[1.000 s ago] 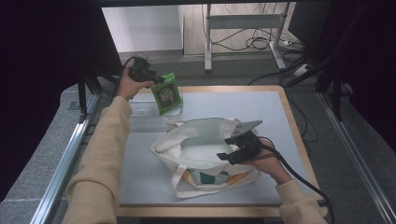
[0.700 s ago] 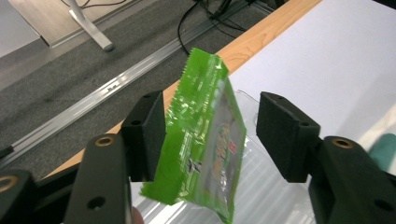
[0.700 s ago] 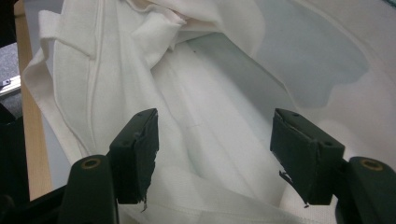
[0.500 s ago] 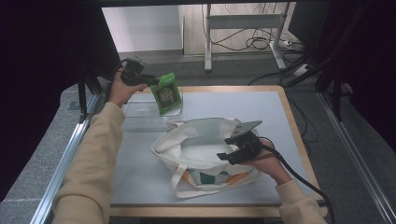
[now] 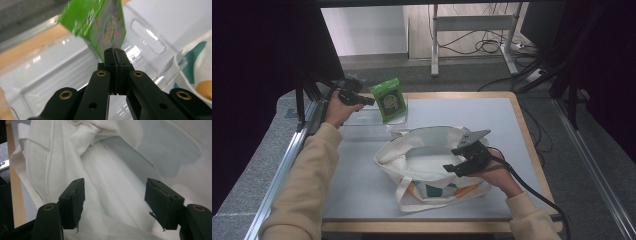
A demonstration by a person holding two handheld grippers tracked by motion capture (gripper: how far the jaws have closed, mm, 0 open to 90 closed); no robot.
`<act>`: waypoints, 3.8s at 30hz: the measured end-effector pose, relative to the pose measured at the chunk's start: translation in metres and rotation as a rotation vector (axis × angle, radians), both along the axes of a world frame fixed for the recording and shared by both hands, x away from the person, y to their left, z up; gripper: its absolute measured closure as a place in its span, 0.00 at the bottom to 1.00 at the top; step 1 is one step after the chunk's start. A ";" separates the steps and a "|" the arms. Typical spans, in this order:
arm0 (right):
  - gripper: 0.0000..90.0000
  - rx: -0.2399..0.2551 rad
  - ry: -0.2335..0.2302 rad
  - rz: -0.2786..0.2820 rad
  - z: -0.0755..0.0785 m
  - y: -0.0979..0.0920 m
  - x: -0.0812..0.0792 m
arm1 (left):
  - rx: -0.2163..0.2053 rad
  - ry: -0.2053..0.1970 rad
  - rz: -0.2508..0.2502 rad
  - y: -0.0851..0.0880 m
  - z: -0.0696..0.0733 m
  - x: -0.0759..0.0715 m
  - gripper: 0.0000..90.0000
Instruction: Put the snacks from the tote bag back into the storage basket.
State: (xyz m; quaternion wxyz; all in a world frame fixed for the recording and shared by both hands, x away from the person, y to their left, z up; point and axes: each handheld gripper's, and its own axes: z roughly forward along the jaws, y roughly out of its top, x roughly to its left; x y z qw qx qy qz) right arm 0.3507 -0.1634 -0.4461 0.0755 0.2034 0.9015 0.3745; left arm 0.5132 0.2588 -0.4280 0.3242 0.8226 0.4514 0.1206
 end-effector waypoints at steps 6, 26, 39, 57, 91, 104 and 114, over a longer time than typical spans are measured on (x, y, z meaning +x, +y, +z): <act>0.36 -0.002 0.001 0.000 0.000 0.000 0.000 | -0.005 0.047 0.037 -0.005 -0.019 0.010 1.00; 0.36 -0.004 0.003 -0.003 -0.001 -0.001 0.001 | -0.022 0.116 0.178 -0.006 -0.042 0.039 0.98; 0.36 -0.013 0.008 -0.004 -0.002 -0.001 0.002 | -0.003 0.129 0.176 -0.018 -0.049 0.053 0.97; 0.36 -0.007 0.004 -0.009 -0.002 -0.004 0.003 | -0.010 0.097 0.140 -0.011 -0.041 0.041 0.99; 0.36 0.024 -0.006 0.005 0.004 -0.005 0.003 | -0.097 -0.012 -0.004 0.003 0.001 -0.057 1.00; 0.36 0.075 -0.032 -0.012 0.018 -0.014 0.001 | -0.146 -0.052 -0.080 -0.001 0.002 -0.118 0.98; 0.35 0.089 -0.037 -0.038 0.022 -0.020 -0.001 | -0.178 -0.065 -0.098 -0.001 -0.003 -0.145 0.81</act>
